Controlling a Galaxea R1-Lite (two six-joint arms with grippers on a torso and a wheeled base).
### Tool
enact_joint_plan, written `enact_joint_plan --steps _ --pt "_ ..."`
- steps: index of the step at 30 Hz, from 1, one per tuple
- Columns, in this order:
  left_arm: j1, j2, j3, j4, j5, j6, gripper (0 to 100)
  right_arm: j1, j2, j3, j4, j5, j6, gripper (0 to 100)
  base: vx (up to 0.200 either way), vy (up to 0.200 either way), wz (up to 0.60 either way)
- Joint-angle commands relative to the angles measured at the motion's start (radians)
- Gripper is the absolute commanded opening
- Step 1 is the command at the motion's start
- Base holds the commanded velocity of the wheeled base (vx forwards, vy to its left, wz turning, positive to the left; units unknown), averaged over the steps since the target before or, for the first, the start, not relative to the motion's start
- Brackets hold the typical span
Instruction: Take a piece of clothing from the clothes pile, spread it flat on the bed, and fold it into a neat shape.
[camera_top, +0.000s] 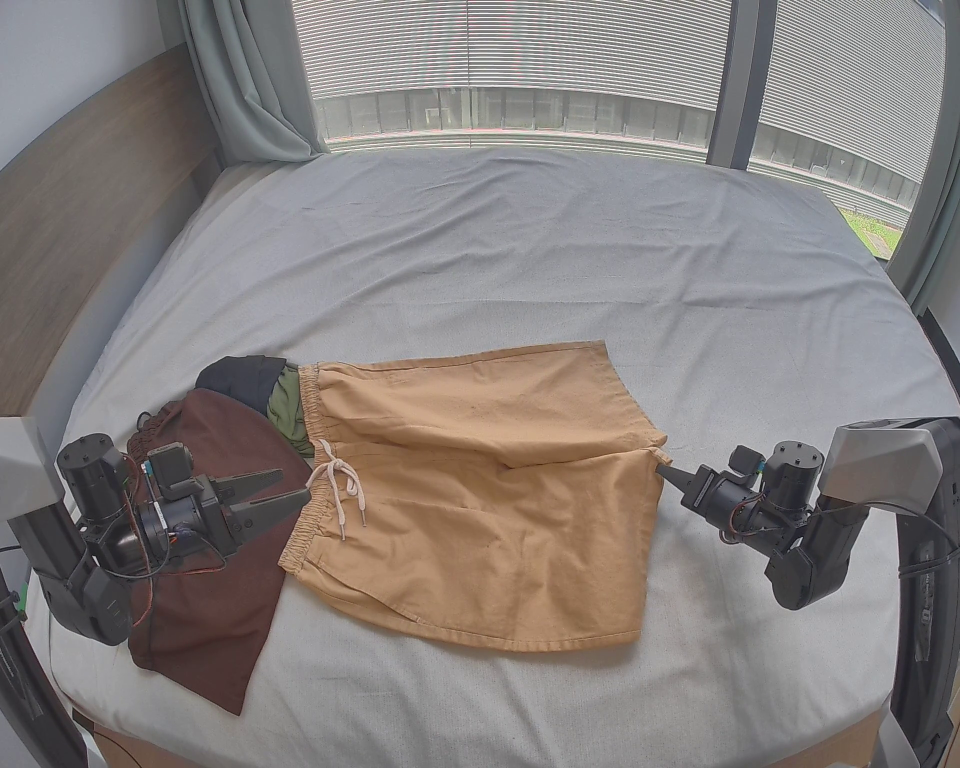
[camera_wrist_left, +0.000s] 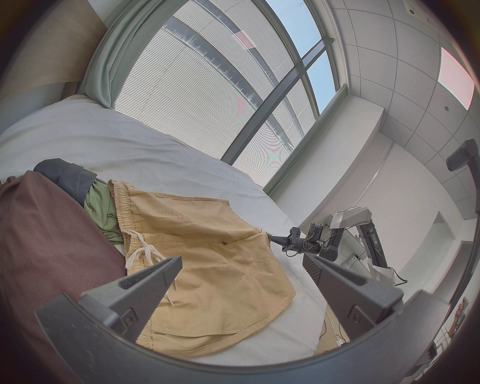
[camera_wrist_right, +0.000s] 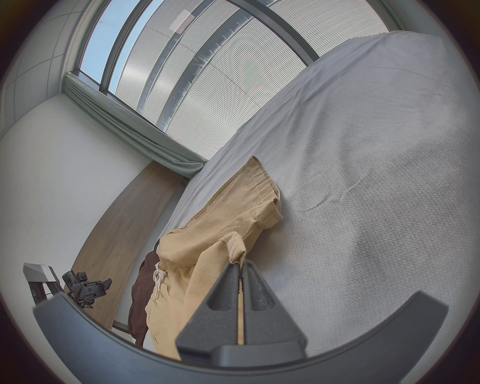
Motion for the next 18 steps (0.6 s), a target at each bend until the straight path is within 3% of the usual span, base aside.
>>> enact_joint_plan --steps 1,7,8,16,18 --pt "0.000 0.002 0.000 0.000 0.000 -0.001 100 0.000 0.001 0.000 -0.001 0.001 0.000 0 0.000 0.000 0.00" --pt "0.000 0.002 0.000 0.000 0.000 -0.001 100 -0.005 -0.005 0.001 -0.001 0.001 0.000 0 0.000 0.000 0.00" --pt "0.000 0.004 0.000 0.000 0.000 -0.001 100 -0.004 -0.006 0.001 -0.002 -0.001 -0.002 100 0.000 0.000 0.00" --pt "0.000 0.008 -0.002 0.000 0.000 0.001 100 -0.010 -0.028 0.064 -0.001 0.013 -0.069 100 0.000 0.000 0.00" --pt "0.000 0.008 0.000 0.000 0.000 0.001 100 -0.011 -0.032 0.099 -0.001 0.042 -0.103 100 0.000 0.000 0.00"
